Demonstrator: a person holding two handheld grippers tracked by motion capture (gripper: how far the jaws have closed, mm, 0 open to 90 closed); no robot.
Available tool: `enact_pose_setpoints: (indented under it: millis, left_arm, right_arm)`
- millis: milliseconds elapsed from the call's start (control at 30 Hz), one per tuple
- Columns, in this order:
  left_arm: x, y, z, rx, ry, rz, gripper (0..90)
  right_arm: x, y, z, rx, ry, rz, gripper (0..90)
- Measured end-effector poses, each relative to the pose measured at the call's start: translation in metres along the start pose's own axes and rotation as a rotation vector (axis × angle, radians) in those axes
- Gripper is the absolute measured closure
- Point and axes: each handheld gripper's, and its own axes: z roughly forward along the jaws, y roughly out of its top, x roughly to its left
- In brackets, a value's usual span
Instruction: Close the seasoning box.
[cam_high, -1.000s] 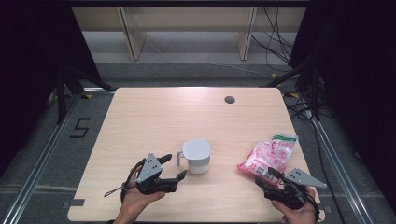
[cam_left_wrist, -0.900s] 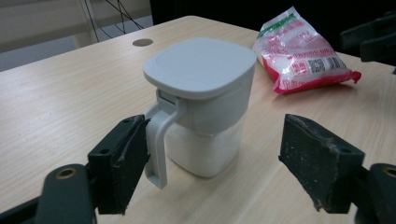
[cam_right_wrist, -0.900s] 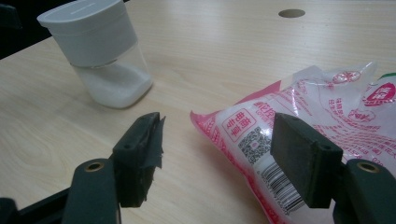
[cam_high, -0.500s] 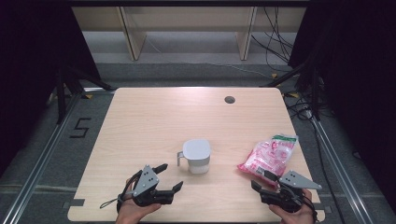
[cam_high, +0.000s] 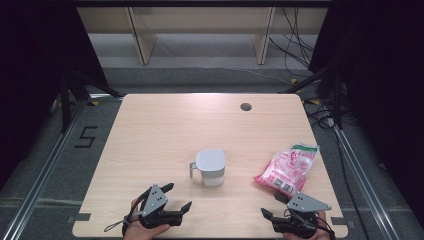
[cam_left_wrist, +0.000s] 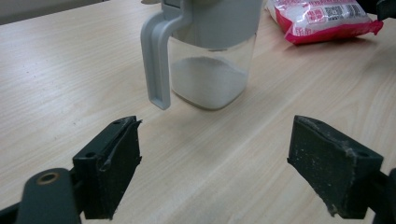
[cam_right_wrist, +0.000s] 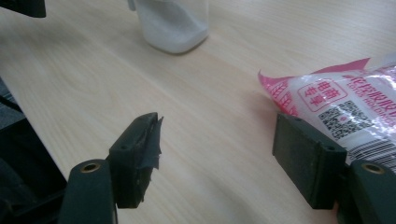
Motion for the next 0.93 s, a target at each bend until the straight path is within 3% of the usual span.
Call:
enact_pose_setpoints:
  millis: [167,300,333,367,467,600,667,733,833,867,933]
  left_arm:
    - [-0.0056,-0.0053,0.0005,-0.012,-0.043,0.007,15.5]
    - [-0.0041,-0.0064,-0.0019,0.032,-0.025,0.037,15.3]
    - [-0.004,-0.007,-0.0018,0.026,-0.028,0.032,15.4]
    - [-0.0051,-0.008,-0.0017,0.008,-0.037,0.007,15.4]
    - [-0.0039,-0.0088,-0.0021,0.002,-0.04,-0.002,15.5]
    - [-0.002,-0.0087,-0.0034,0.006,-0.03,0.007,15.5]
    - [-0.0026,-0.0087,-0.0038,0.002,-0.024,-0.014,15.5]
    - [-0.0006,-0.0081,-0.0036,-0.005,-0.038,0.004,15.5]
    - [-0.0001,-0.0091,-0.0038,-0.002,-0.023,-0.015,15.5]
    - [0.0019,-0.0092,-0.0028,-0.009,-0.029,0.007,15.5]
    - [0.002,-0.0094,-0.003,0.001,-0.024,-0.003,15.5]
  right_arm:
    - [0.0033,-0.0019,0.0005,0.011,0.024,-0.018,32.4]
    - [0.0069,-0.004,-0.0014,0.024,0.009,-0.004,32.2]
    - [0.0087,-0.0045,-0.0017,0.029,0.012,0.007,32.1]
    - [0.0085,-0.0046,-0.0013,0.019,0.014,-0.025,31.8]
    - [0.0084,-0.0047,-0.0009,0.011,0.015,-0.043,31.7]
    - [0.0088,-0.0051,-0.0008,0.024,0.023,-0.022,31.7]
    - [0.0084,-0.0052,-0.0004,0.022,0.03,-0.017,31.7]
    - [0.0081,-0.0054,-0.0003,0.026,0.024,-0.021,31.7]
    - [0.0081,-0.0054,-0.0003,0.027,0.025,-0.02,31.7]
    - [0.0081,-0.0054,-0.0005,0.026,0.023,-0.021,31.7]
    - [0.008,-0.0054,-0.0005,0.026,0.024,-0.021,31.7]
